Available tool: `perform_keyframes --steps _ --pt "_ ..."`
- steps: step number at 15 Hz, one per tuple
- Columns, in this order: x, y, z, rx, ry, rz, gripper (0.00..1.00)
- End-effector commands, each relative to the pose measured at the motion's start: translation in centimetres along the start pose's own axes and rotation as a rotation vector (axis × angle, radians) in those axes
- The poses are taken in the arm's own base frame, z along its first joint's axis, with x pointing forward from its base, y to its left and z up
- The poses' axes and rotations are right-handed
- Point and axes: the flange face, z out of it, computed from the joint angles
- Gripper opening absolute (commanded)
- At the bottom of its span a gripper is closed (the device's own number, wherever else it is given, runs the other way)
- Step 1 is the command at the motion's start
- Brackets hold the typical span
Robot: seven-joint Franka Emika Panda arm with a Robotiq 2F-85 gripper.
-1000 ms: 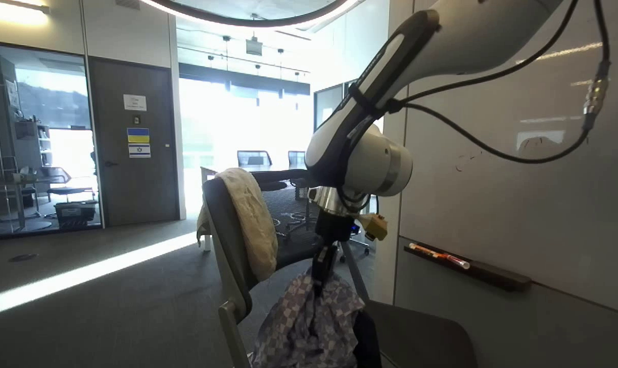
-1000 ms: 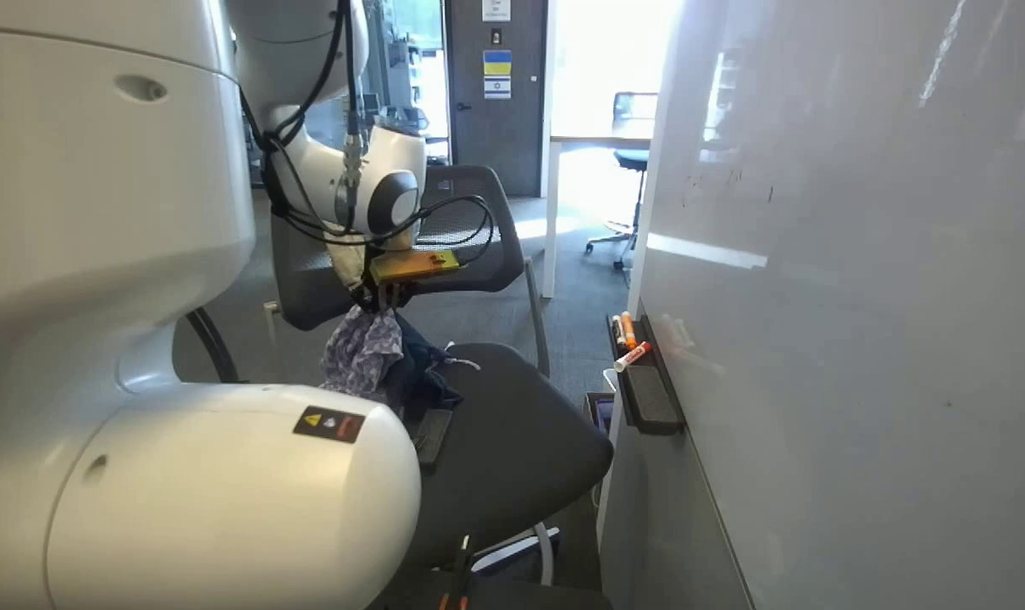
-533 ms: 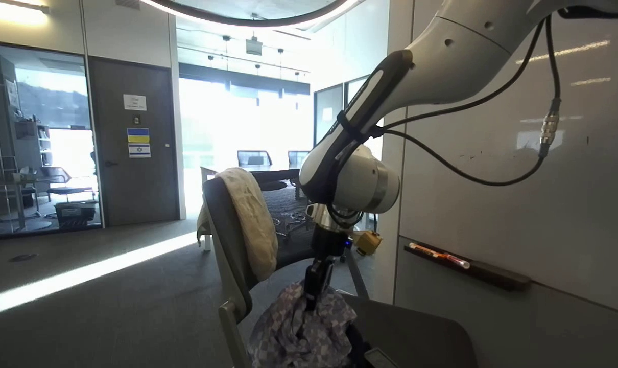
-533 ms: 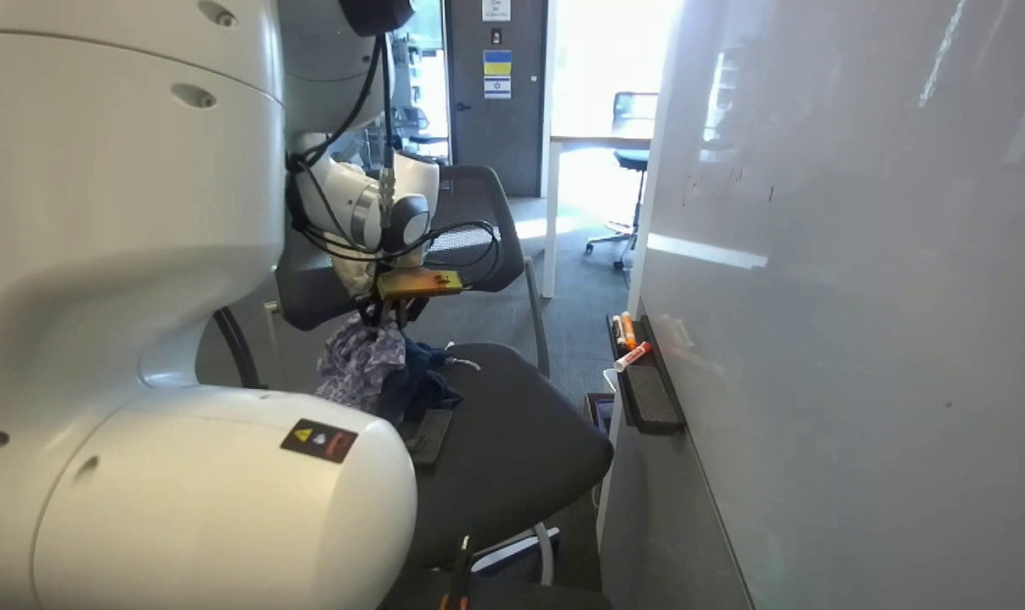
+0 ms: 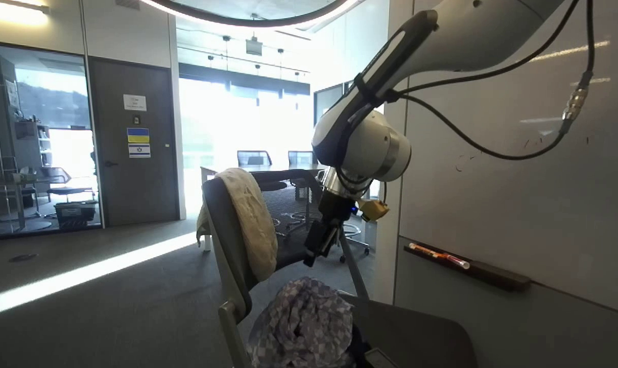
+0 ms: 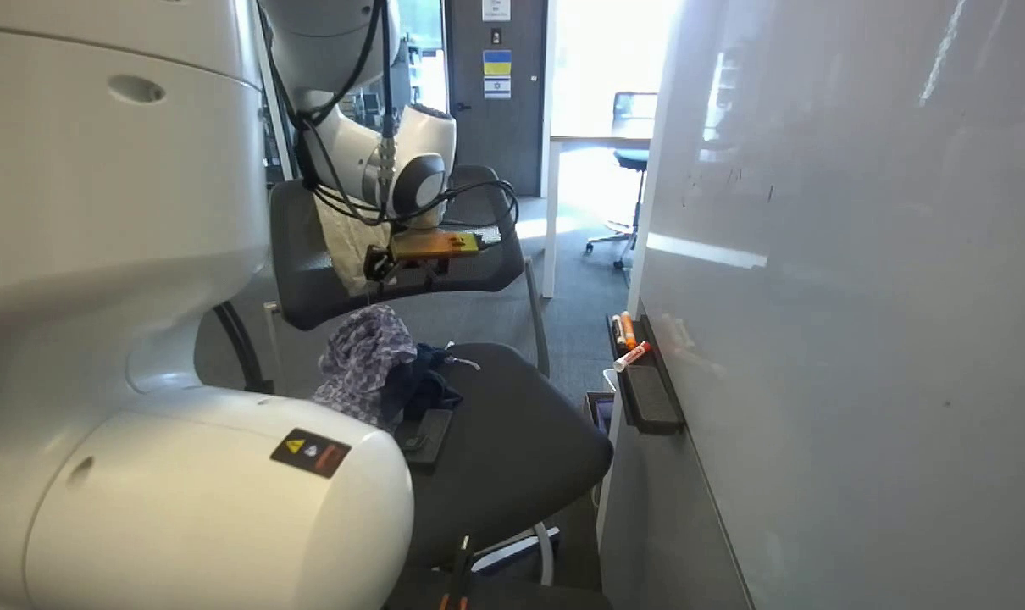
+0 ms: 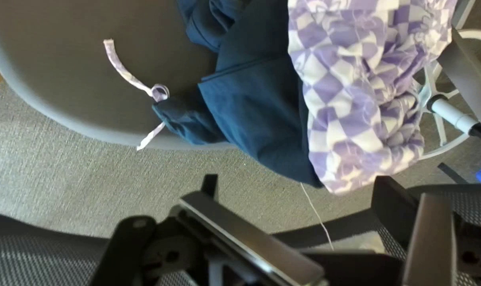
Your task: Take the clothing off of the backrest of the chair
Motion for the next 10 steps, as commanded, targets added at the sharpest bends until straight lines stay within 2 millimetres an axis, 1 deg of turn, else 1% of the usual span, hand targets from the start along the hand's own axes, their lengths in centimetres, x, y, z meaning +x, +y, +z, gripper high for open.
perform_keyframes --steps 1,3,5,7,10 --pt "2.0 -2.5 -4.7 -0.054 0.124 -0.043 1.0" --pt "3.7 -4.1 -6.7 -0.073 0.212 -0.096 1.0" --pt "5.4 -5.9 -8.1 -0.071 0.291 -0.157 1.0" --pt "6.8 -6.9 -8.2 -0.084 0.348 -0.199 1.0" --pt "7.7 -8.5 -7.5 -0.058 0.413 -0.265 1.0"
